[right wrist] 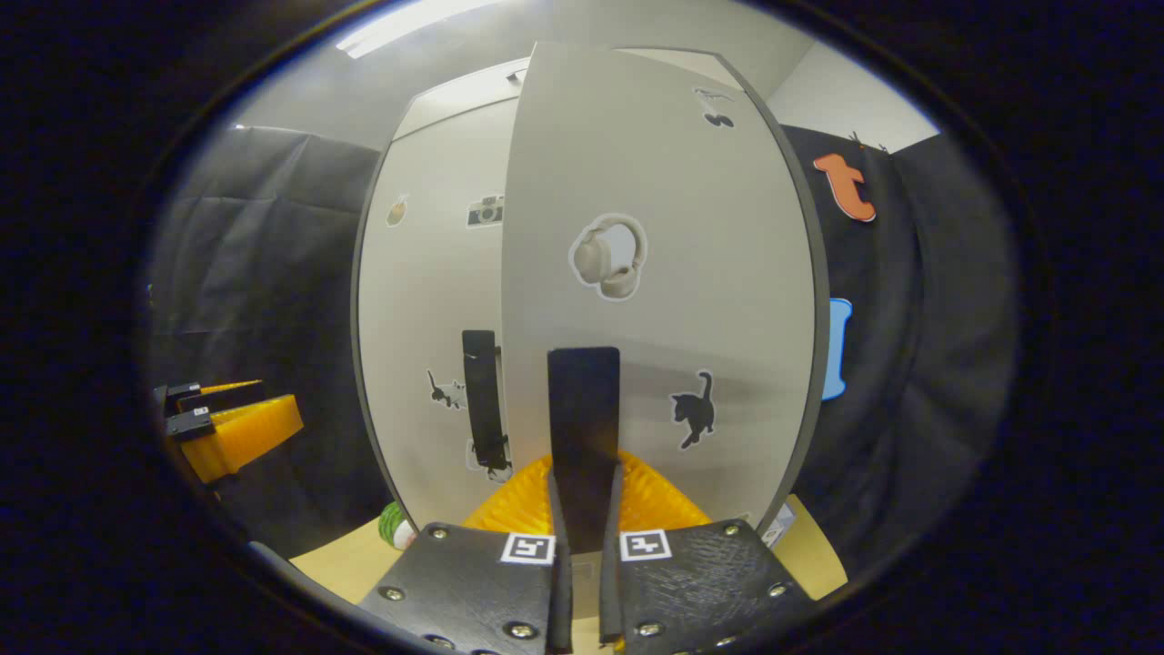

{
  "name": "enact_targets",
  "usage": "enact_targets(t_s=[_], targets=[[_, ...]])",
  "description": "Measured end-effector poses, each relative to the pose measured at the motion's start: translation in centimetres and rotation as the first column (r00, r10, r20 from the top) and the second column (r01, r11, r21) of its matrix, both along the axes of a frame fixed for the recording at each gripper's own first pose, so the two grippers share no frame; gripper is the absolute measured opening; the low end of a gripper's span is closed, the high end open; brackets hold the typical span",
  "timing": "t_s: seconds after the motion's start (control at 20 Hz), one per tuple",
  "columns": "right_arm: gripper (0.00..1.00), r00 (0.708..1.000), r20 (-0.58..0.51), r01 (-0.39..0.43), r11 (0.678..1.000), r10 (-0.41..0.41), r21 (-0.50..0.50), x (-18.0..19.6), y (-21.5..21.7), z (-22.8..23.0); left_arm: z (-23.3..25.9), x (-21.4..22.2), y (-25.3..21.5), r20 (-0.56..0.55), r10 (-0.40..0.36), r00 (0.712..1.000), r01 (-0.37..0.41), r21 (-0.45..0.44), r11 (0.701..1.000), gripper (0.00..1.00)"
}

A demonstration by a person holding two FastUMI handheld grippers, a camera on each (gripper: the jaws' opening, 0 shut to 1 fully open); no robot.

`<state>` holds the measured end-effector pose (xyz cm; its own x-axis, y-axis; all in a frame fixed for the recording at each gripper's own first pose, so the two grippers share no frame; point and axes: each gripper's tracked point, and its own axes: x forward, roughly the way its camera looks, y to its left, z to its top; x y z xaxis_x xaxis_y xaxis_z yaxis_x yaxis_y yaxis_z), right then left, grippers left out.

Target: Open the right door of the double-door shoe cabinet with the right hand, and open the left door with the left hand.

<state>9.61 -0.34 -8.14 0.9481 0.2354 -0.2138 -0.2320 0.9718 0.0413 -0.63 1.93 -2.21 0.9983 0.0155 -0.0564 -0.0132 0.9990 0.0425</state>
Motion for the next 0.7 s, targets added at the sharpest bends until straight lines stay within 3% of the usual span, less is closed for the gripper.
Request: enact_targets(t_s=[0.25,0.4,0.5,0.7], targets=[[0.12,1.000,-0.004,-0.024,1.000,0.024,0.002,-1.1,-1.1,0.3,-0.2,0.2,-0.4,-0.008,-0.011,1.000,0.011,-0.003,1.000,0.93],[0.12,1.000,-0.005,-0.026,1.000,0.026,0.016,-1.8,-1.9,0.4,-0.6,0.3,-1.1,-0.016,-0.032,0.999,0.032,-0.005,0.999,0.96],[0.12,1.000,-0.005,-0.018,1.000,0.018,0.015,-1.9,-2.5,0.5,-0.8,0.4,-1.7,-0.022,-0.049,0.999,0.049,-0.005,0.999,0.99],[0.12,1.000,-0.003,0.015,1.000,-0.015,0.014,-2.6,-3.4,0.6,-1.1,0.6,-2.9,-0.029,-0.084,0.996,0.084,0.002,0.996,0.96]])
